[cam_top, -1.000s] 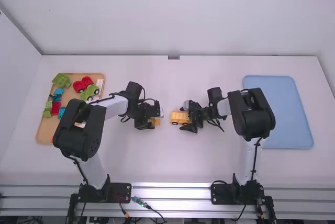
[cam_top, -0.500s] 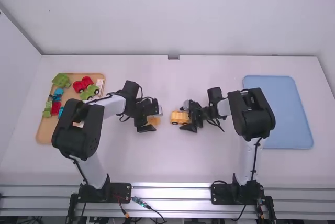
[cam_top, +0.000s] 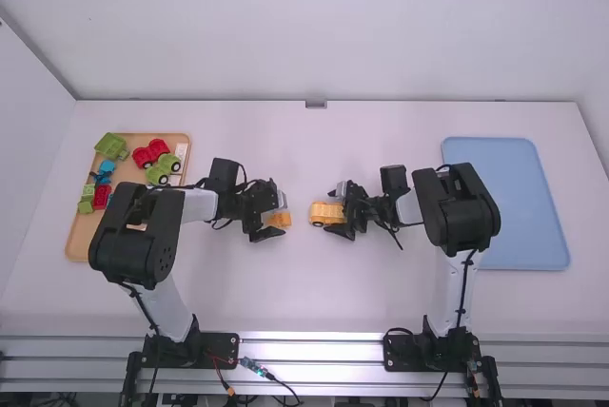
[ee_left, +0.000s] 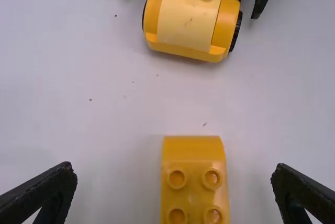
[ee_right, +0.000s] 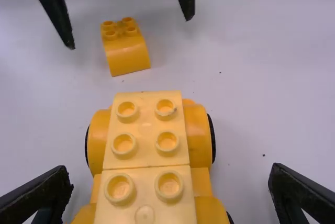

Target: Assemble lego blocks to make yellow taxi

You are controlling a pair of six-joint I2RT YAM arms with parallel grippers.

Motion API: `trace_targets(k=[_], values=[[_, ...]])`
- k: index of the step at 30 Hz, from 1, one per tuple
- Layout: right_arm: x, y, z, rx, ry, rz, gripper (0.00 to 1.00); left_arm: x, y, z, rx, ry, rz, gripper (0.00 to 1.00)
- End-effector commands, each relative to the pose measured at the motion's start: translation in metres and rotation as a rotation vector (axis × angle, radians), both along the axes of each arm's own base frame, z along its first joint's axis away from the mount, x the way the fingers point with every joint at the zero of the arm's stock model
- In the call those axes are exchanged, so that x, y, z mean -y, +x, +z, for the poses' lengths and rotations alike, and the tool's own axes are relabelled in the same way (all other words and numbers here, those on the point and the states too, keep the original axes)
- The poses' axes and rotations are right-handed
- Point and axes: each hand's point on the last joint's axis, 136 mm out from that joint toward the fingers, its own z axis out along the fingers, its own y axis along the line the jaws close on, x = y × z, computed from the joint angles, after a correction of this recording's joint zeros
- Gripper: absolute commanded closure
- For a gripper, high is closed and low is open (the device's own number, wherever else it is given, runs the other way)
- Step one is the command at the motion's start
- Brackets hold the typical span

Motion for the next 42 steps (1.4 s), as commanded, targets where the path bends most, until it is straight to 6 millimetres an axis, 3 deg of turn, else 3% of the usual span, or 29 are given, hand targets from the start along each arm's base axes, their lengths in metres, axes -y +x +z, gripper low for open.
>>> trace_targets(k=[1,4,7,13,35,42], values=[[0.001,-0.005,-0.005,-0.062,0.005,-0.017,0.01,0.004,-0.010,-0.003,-0.050,-0.039,0.009,0.01],[0.001,-0.005,-0.005,-0.069,0.004,-0.017,0.01,0.004,-0.008,-0.004,-0.044,-0.038,0.024,0.03],[0.001,-0.004,-0.004,-0.065,0.004,-0.017,0.01,0.004,-0.009,-0.005,-0.052,-0.041,0.032,0.18],[0.001,-0.004,-0.004,-0.063,0.005,-0.017,0.01,0.003,-0.012,-0.007,-0.061,-0.037,0.033,0.28],[0.001,-0.004,-0.004,-0.065,0.005,-0.017,0.01,-0.004,-0.013,-0.015,-0.081,0.012,0.059,0.45],[0.001,-0.004,-0.004,-0.066,0.005,-0.016,0.01,-0.004,-0.013,-0.015,-0.080,0.012,0.060,0.58]])
